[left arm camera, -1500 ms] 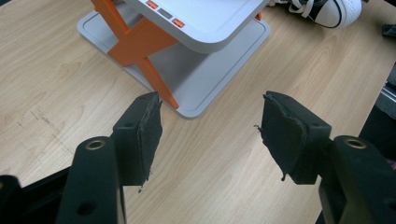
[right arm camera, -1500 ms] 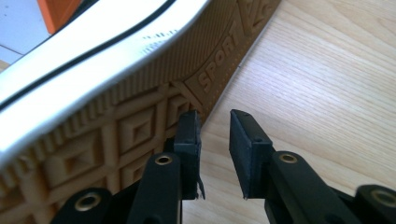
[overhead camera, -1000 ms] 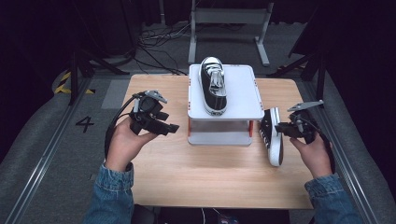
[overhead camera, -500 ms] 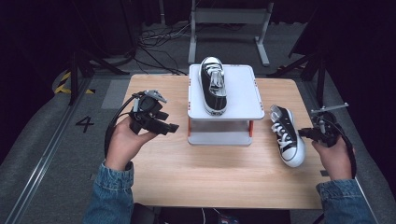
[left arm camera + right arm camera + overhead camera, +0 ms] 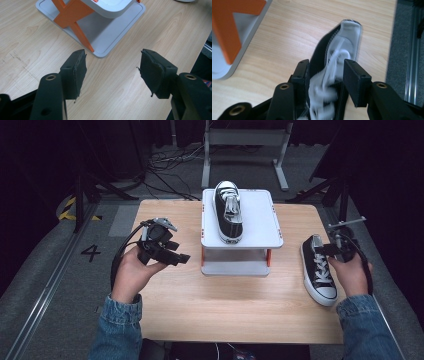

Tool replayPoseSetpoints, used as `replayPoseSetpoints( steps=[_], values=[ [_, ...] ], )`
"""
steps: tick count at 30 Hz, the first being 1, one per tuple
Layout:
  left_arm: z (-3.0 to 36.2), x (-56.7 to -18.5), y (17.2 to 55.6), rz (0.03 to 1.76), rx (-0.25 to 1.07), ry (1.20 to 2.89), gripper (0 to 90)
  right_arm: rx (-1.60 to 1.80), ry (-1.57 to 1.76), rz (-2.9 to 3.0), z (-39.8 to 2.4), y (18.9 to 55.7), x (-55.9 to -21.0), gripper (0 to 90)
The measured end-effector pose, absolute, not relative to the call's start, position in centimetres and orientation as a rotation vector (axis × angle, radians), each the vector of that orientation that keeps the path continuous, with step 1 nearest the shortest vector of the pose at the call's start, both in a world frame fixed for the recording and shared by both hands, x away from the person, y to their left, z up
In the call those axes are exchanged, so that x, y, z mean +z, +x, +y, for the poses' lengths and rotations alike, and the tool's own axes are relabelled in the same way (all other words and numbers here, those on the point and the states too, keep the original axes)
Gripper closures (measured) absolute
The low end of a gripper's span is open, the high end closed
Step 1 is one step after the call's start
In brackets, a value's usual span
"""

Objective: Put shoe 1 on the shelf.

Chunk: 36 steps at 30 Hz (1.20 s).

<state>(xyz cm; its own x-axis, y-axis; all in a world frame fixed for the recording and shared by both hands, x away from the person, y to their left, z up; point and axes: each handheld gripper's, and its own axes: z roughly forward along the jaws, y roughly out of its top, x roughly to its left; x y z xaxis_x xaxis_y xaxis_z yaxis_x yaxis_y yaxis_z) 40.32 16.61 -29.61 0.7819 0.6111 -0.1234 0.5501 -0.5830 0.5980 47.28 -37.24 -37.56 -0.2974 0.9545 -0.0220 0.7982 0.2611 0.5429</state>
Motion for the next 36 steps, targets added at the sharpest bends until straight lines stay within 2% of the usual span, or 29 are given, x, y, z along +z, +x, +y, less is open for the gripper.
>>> replayPoseSetpoints(
  steps=[6,10,14,19,24,27,33,35,36],
  values=[
    [16.9,-30.1,40.5,0.871,0.107,2.351,38.6,0.49,1.718,2.237,-36.3,51.4,-39.9,60.2],
    [16.7,-30.2,40.5,0.875,0.115,2.363,38.4,0.519,1.79,2.258,-36.1,52.0,-40.8,79.2],
    [16.7,-30.1,40.5,0.866,0.117,2.364,38.4,0.552,1.745,2.283,-35.5,51.3,-39.9,86.7],
    [16.3,-30.1,40.7,0.86,0.105,2.368,38.3,0.667,1.625,2.37,-33.8,48.9,-38.1,87.2],
    [15.7,-30.2,40.9,0.843,0.095,2.379,38.2,0.798,1.455,2.488,-31.5,44.3,-36.7,87.2],
    [15.5,-30.2,41.0,0.84,0.095,2.387,38.2,0.847,1.354,2.627,-30.1,42.1,-36.7,86.9],
    [14.9,-30.3,41.1,0.813,0.08,2.395,38.1,0.688,1.175,2.858,-26.8,39.6,-38.3,86.3],
    [14.9,-30.3,41.1,0.816,0.084,2.396,38.1,0.657,1.11,2.903,-26.2,39.3,-38.7,84.3],
    [14.9,-30.3,41.2,0.817,0.079,2.398,38.1,0.639,1.078,2.92,-26.0,39.2,-38.8,76.5]
  ],
)
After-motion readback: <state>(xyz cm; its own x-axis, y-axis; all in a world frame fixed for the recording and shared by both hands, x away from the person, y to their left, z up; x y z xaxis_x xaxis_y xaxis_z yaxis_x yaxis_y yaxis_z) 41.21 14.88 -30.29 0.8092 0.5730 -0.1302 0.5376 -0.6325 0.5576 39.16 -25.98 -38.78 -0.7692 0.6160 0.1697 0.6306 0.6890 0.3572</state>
